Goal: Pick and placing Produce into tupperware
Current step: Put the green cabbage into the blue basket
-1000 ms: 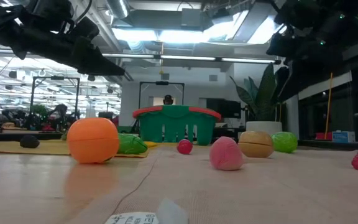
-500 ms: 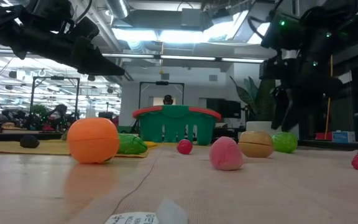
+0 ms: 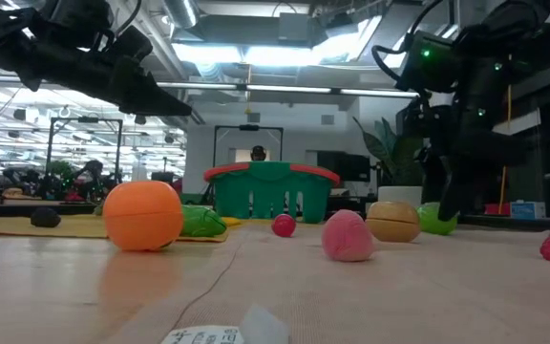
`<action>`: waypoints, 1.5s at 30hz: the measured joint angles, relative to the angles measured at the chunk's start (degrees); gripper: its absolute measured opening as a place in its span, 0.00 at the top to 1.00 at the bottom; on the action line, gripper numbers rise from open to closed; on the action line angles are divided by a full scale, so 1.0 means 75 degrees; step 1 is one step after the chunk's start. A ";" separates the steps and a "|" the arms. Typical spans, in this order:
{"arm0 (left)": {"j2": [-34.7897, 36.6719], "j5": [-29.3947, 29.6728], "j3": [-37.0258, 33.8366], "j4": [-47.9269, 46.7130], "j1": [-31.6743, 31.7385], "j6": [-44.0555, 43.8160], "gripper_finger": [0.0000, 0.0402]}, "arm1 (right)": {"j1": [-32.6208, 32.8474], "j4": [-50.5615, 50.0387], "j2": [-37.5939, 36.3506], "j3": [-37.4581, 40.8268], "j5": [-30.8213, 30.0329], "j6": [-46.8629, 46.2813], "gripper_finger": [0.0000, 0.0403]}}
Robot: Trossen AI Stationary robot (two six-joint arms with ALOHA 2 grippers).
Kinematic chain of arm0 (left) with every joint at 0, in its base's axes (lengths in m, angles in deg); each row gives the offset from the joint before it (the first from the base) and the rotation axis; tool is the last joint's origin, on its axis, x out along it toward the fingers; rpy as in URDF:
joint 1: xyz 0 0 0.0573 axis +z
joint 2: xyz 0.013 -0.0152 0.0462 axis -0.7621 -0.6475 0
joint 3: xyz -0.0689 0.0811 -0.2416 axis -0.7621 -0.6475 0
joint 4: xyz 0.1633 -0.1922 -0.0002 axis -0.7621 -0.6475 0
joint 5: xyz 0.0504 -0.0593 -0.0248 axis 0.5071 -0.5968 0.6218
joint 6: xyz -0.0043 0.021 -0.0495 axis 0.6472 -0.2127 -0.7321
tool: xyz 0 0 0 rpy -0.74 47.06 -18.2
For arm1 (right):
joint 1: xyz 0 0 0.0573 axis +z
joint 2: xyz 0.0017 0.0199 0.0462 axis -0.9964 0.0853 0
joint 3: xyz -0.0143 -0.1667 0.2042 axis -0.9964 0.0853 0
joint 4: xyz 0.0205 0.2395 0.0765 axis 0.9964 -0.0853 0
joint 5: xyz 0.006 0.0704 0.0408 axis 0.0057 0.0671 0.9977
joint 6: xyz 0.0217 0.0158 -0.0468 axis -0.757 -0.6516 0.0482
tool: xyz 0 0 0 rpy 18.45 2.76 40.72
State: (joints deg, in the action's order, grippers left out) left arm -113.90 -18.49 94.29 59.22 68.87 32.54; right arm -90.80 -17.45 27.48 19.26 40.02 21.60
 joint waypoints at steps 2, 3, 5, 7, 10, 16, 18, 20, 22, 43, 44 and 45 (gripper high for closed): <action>0.0000 0.0000 0.0000 0.0000 0.0000 0.0000 0.94 | 0.0000 0.0130 0.0072 0.0000 0.0004 0.0000 0.24; 0.0000 0.0000 0.0000 0.0000 0.0000 0.0000 0.94 | 0.0000 0.0181 0.0116 0.0000 0.0004 0.0001 0.24; 0.0000 0.0000 0.0000 0.0000 0.0000 0.0000 0.94 | 0.0000 0.0263 0.0205 0.0000 0.0004 0.0003 0.24; 0.0000 0.0000 0.0000 0.0000 0.0000 0.0001 0.93 | 0.0000 0.0252 0.0286 0.0000 0.0004 0.0003 0.24; 0.0000 0.0000 0.0000 0.0000 0.0000 0.0003 0.92 | 0.0000 0.0228 0.0365 0.0000 0.0006 0.0003 0.24; 0.0000 0.0000 0.0000 0.0000 0.0000 0.0006 0.88 | -0.0003 0.0220 0.0385 0.0000 0.0004 0.0003 0.24; 0.0000 0.0000 0.0000 0.0000 0.0000 0.0006 0.87 | -0.0003 0.0223 0.0385 0.0000 0.0004 0.0003 0.24; 0.0000 0.0000 0.0000 0.0000 0.0000 0.0006 0.86 | -0.0003 0.0223 0.0385 0.0000 0.0004 0.0003 0.24; 0.0000 0.0000 0.0000 0.0000 0.0000 0.0006 0.85 | -0.0003 0.0223 0.0385 0.0000 -0.0007 0.0003 0.24; 0.0000 0.0000 0.0000 0.0000 0.0000 0.0006 0.80 | -0.0003 0.0252 0.0373 0.0000 -0.0035 -0.0106 0.39; 0.0000 0.0000 0.0000 0.0000 0.0000 0.0006 0.80 | -0.0003 0.0252 0.0373 0.0000 -0.0038 -0.0282 0.38; 0.0000 0.0000 0.0000 0.0000 0.0000 0.0006 0.81 | -0.0006 0.0255 0.0376 0.0000 -0.0037 -0.0435 0.38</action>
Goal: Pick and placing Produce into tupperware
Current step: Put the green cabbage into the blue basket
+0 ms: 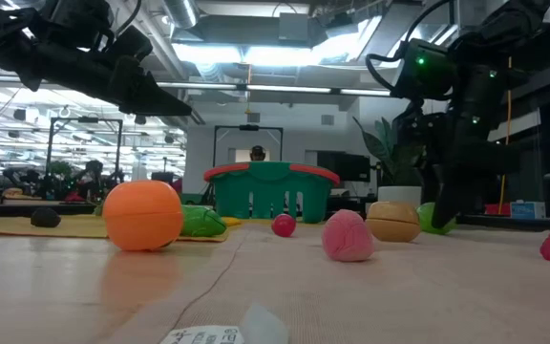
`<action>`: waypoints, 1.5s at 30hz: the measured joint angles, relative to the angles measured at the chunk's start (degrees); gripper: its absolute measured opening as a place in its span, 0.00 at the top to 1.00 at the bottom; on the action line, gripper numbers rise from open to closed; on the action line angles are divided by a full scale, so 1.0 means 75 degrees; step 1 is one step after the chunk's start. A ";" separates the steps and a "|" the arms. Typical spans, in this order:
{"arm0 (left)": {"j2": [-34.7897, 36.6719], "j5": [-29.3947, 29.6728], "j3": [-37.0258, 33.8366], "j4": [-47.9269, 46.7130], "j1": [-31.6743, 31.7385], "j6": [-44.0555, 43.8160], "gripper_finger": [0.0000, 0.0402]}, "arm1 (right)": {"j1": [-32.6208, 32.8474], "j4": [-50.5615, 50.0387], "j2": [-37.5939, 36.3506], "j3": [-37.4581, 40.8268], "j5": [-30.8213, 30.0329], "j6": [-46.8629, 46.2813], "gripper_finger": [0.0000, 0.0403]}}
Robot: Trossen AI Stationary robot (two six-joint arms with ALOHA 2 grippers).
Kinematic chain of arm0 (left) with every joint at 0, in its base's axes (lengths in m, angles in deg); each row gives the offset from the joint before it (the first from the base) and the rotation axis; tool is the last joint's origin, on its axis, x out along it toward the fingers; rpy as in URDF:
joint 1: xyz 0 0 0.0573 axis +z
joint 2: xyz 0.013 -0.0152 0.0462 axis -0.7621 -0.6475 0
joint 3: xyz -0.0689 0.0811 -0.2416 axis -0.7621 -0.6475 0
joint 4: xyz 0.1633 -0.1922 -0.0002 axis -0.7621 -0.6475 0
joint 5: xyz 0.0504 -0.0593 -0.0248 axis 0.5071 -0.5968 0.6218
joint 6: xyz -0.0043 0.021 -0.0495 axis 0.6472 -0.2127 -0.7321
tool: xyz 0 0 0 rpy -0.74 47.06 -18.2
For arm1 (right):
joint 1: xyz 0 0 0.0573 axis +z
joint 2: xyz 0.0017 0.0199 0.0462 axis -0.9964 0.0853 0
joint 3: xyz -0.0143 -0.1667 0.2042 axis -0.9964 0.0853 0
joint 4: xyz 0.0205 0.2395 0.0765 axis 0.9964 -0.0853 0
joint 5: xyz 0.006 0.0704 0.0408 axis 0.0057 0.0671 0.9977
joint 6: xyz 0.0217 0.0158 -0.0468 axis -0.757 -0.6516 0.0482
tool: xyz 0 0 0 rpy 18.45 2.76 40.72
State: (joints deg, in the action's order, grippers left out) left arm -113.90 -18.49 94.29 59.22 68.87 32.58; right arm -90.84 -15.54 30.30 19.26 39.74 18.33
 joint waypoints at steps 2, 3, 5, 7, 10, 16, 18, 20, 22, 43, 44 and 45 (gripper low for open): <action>0.0000 0.0000 0.0000 0.0000 0.0000 0.0000 0.82 | -0.0020 -0.0003 0.0000 0.0000 0.0015 -0.0009 0.38; 0.0000 0.0000 0.0000 0.0000 0.0000 0.0000 0.83 | -0.0020 -0.0003 0.0000 0.0000 0.0015 -0.0016 0.39; 0.0000 0.0000 0.0000 0.0000 0.0000 0.0002 0.84 | -0.0020 -0.0004 -0.0001 0.0000 0.0012 -0.0002 0.41; 0.0003 0.0000 0.0000 0.0000 0.0000 0.0003 0.86 | -0.0020 -0.0003 -0.0003 0.0000 0.0012 -0.0021 0.42; 0.0002 0.0000 0.0000 -0.0002 0.0000 0.0003 0.88 | -0.0023 -0.0017 -0.0012 -0.0010 0.0012 -0.0174 0.42; 0.0003 0.0000 0.0000 0.0000 0.0000 0.0003 0.92 | -0.0061 -0.0412 -0.0009 -0.0453 0.0015 -0.0203 0.42; 0.0003 0.0000 0.0000 0.0000 0.0000 0.0003 0.93 | -0.0064 -0.0681 -0.0009 -0.0666 0.0017 -0.0177 0.43; 0.0002 0.0000 0.0000 0.0000 -0.0001 0.0003 0.94 | -0.0064 -0.0931 -0.0009 -0.0917 -0.0027 -0.0171 0.43; 0.0003 0.0000 0.0000 0.0000 0.0000 0.0003 0.95 | -0.0067 -0.1226 -0.0009 -0.1153 -0.0129 -0.0197 0.43; 0.0003 0.0003 0.0000 0.0000 -0.0003 0.0395 0.95 | -0.1174 -0.0958 -0.0813 -0.2419 -0.0650 0.0229 0.43; 0.0003 0.0003 0.0000 0.0000 -0.0003 0.0396 0.94 | -0.1263 -0.0963 -0.0937 -0.2412 -0.0647 0.0246 0.43; 0.0003 0.0002 0.0000 -0.0003 -0.0003 0.0394 0.94 | -0.1333 -0.0932 -0.1072 -0.2377 -0.0649 0.0246 0.43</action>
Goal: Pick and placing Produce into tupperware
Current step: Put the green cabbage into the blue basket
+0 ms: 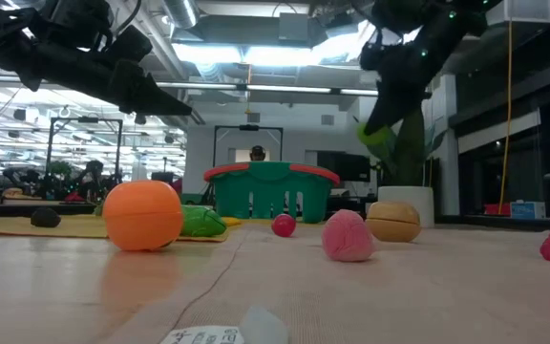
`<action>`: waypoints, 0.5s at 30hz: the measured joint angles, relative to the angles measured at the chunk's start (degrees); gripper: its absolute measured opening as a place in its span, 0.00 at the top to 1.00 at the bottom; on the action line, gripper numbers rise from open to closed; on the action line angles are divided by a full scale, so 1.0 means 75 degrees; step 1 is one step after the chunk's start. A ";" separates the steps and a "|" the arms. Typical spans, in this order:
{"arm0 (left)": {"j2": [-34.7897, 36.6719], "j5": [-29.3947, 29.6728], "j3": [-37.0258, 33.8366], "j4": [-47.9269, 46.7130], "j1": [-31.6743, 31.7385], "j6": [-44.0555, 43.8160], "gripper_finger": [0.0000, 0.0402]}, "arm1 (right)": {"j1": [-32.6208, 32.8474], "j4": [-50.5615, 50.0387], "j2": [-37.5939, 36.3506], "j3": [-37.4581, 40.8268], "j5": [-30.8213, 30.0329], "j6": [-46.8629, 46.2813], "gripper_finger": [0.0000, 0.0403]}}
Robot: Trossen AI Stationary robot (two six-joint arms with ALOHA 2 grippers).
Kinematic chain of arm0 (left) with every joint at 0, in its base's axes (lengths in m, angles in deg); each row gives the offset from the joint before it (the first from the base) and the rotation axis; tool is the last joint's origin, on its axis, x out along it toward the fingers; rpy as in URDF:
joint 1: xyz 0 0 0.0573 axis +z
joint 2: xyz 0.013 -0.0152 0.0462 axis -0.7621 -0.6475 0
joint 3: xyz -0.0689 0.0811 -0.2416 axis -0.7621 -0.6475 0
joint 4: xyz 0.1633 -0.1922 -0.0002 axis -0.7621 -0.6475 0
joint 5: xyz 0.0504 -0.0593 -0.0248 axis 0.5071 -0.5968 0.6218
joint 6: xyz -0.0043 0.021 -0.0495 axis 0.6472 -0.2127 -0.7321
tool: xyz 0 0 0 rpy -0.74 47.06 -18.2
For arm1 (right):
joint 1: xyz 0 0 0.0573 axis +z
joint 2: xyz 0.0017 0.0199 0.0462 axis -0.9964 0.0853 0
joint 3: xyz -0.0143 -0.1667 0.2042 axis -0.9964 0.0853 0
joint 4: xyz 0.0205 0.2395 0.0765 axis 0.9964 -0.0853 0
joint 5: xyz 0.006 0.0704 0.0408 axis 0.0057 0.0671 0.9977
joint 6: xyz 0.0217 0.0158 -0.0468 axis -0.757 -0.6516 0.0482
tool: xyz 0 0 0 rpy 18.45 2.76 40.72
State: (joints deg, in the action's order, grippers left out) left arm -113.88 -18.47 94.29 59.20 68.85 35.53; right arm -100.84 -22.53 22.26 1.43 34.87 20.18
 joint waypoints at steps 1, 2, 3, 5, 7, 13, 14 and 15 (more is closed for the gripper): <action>0.0000 0.0000 0.0000 0.0002 0.0000 0.0000 0.93 | -0.0066 0.0005 -0.0150 0.0055 -0.0001 -0.0005 0.43; 0.0000 0.0000 0.0000 0.0001 0.0000 0.0000 0.93 | -0.0124 0.0025 -0.0303 0.0137 -0.0005 -0.0006 0.43; 0.0000 -0.0001 0.0000 0.0000 0.0000 0.0003 0.92 | -0.0152 0.0119 -0.0433 0.0238 -0.0017 -0.0007 0.43; 0.0000 -0.0001 0.0000 0.0001 0.0000 0.0003 0.91 | -0.0176 0.0500 -0.0696 0.0539 -0.0038 -0.0009 0.43; 0.0000 -0.0002 0.0000 0.0003 0.0000 0.0003 0.91 | -0.0179 0.0948 -0.0937 0.0919 -0.0018 -0.0011 0.43; 0.0000 0.0000 0.0000 0.0003 0.0000 0.0004 0.89 | -0.0176 0.2614 -0.1422 0.1840 0.0112 0.0046 0.43; 0.0000 -0.0002 0.0000 0.0003 0.0002 0.0003 0.88 | -0.0176 0.2798 -0.1477 0.1905 0.0268 0.0116 0.43; 0.0000 0.0000 0.0000 0.0003 0.0000 0.0003 0.88 | -0.0173 0.3010 -0.1500 0.1945 0.0426 0.0135 0.43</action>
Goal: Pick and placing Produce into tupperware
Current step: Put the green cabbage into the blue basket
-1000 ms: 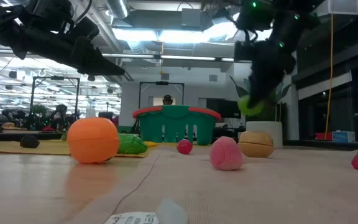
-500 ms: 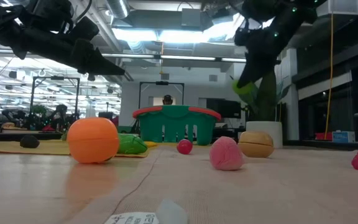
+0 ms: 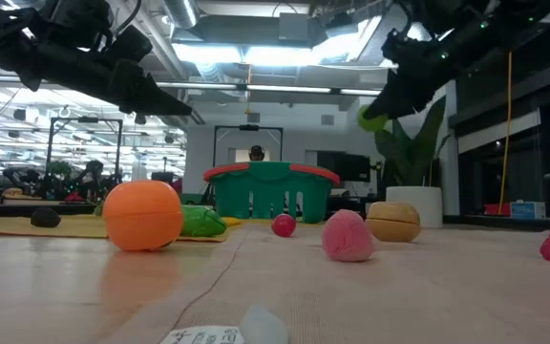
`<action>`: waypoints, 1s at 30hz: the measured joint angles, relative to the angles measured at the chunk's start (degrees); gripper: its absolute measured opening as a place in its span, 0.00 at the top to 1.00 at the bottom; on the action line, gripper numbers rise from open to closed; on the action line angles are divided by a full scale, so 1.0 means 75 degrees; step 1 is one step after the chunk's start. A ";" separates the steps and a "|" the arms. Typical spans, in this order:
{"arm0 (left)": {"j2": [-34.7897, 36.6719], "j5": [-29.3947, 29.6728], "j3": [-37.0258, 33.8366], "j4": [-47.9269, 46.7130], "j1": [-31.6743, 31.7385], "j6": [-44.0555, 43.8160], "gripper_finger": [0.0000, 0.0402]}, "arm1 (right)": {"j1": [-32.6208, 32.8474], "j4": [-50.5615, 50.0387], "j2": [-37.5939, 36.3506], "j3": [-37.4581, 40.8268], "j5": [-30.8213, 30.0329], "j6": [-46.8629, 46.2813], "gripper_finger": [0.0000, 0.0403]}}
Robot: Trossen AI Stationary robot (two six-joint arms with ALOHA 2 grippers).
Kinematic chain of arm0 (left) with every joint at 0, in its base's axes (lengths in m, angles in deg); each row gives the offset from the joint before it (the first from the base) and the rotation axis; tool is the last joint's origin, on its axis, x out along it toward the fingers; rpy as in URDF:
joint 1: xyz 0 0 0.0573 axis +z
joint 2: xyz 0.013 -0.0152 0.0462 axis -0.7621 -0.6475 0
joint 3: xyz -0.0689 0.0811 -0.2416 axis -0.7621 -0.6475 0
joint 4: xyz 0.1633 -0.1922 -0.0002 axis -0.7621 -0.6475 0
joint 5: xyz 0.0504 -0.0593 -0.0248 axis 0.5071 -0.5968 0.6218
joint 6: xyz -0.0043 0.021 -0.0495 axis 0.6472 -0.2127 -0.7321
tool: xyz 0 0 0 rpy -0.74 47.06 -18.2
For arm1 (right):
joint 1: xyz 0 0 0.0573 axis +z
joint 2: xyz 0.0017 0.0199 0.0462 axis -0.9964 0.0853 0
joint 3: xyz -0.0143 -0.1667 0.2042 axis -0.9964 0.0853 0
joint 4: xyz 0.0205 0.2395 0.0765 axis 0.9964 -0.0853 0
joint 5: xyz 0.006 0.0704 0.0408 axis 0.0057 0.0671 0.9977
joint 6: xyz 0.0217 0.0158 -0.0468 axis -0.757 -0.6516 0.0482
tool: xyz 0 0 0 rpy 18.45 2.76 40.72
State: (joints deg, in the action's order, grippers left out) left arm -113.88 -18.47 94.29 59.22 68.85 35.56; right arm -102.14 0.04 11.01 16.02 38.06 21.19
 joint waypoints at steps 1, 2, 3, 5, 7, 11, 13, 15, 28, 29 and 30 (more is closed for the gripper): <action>0.0000 -0.0003 0.0000 0.0000 0.0000 0.0000 0.88 | 0.0000 0.0169 -0.0012 0.0017 0.0146 0.0002 0.43; 0.0000 -0.0001 0.0000 0.0000 0.0000 0.0001 0.88 | 0.0000 0.0293 -0.0031 0.0037 0.0331 0.0006 0.43; 0.0000 -0.0002 0.0000 -0.0002 0.0000 0.0000 0.88 | 0.0000 0.0397 -0.0040 0.0047 0.0495 0.0030 0.43; 0.0000 -0.0003 0.0000 -0.0001 0.0000 0.0003 0.87 | 0.0000 0.0542 -0.0039 0.0047 0.0757 0.0068 0.43; -0.0001 -0.0001 0.0000 -0.0001 0.0002 0.0003 0.87 | 0.0000 0.0618 -0.0037 0.0050 0.0937 0.0083 0.43; 0.0000 -0.0003 0.0000 -0.0001 0.0000 0.0003 0.89 | 0.0001 0.0933 0.0014 0.0060 0.1295 0.0213 0.43; 0.0000 -0.0003 0.0000 0.0000 0.0003 0.0003 0.91 | 0.0000 0.1284 0.0084 0.0160 0.1540 0.0234 0.43; -0.0001 -0.0003 0.0000 -0.0003 0.0000 0.0003 0.92 | 0.0000 0.1892 0.0144 0.0378 0.1799 0.0261 0.43; -0.0002 -0.0003 0.0000 -0.0002 0.0000 0.0006 1.00 | 0.0003 0.3585 0.0182 0.1114 0.1995 0.0363 0.43; -0.0001 -0.0003 0.0000 0.0000 0.0003 0.0003 1.00 | 0.0003 0.3619 0.0210 0.1114 0.1995 0.0363 0.43; 0.0000 -0.0003 0.0000 0.0000 0.0003 0.0006 1.00 | 0.0003 0.3673 0.0255 0.1114 0.1995 0.0352 0.43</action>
State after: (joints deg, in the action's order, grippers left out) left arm -113.89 -18.49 94.29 59.22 68.87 35.60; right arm -102.12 27.59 12.93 24.38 53.03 23.83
